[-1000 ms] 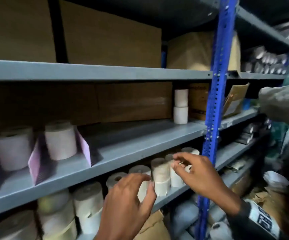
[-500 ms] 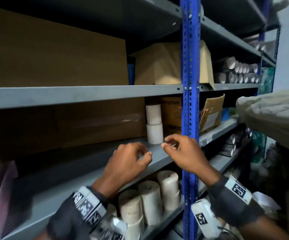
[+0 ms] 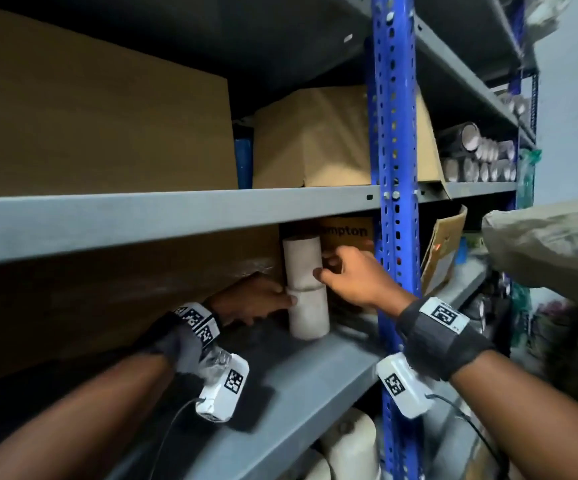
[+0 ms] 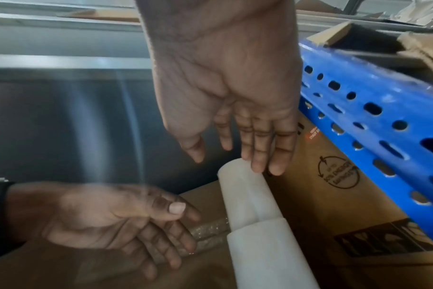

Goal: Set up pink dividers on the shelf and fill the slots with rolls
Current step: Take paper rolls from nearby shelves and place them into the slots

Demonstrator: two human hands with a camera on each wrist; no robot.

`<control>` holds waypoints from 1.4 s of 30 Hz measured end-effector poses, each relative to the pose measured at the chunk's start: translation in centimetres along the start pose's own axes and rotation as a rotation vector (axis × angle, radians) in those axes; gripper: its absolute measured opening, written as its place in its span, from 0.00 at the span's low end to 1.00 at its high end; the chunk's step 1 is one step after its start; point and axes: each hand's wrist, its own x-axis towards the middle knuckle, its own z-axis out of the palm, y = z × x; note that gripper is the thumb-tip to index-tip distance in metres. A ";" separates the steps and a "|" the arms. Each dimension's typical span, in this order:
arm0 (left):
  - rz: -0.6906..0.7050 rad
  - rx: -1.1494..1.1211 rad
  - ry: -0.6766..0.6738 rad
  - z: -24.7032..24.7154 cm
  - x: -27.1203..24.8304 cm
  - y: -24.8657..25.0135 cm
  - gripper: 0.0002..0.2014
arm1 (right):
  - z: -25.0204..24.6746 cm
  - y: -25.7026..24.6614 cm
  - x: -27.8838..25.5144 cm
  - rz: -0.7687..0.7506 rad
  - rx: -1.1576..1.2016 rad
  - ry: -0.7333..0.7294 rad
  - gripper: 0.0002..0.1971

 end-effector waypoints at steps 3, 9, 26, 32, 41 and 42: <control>0.004 -0.118 0.074 -0.1 3.7 -1.1 0.16 | 1.0 0.9 3.3 0.017 -0.038 -0.022 0.27; 0.167 -0.450 -0.044 0.6 8.5 -2.3 0.11 | 3.3 1.3 7.9 -0.010 -0.052 -0.068 0.31; 0.396 -0.583 -0.002 1.1 6.5 -0.9 0.25 | 1.4 0.4 3.9 -0.247 0.318 0.008 0.24; 0.423 -0.529 -0.020 1.7 -0.1 1.2 0.30 | -1.0 -1.1 -1.4 -0.291 0.344 0.009 0.25; 0.298 -0.407 0.049 1.6 -11.9 5.5 0.20 | -5.6 -4.4 -9.6 -0.303 0.481 -0.084 0.26; 0.294 -0.400 0.071 1.6 -13.3 6.0 0.21 | -6.1 -4.8 -10.5 -0.309 0.498 -0.090 0.25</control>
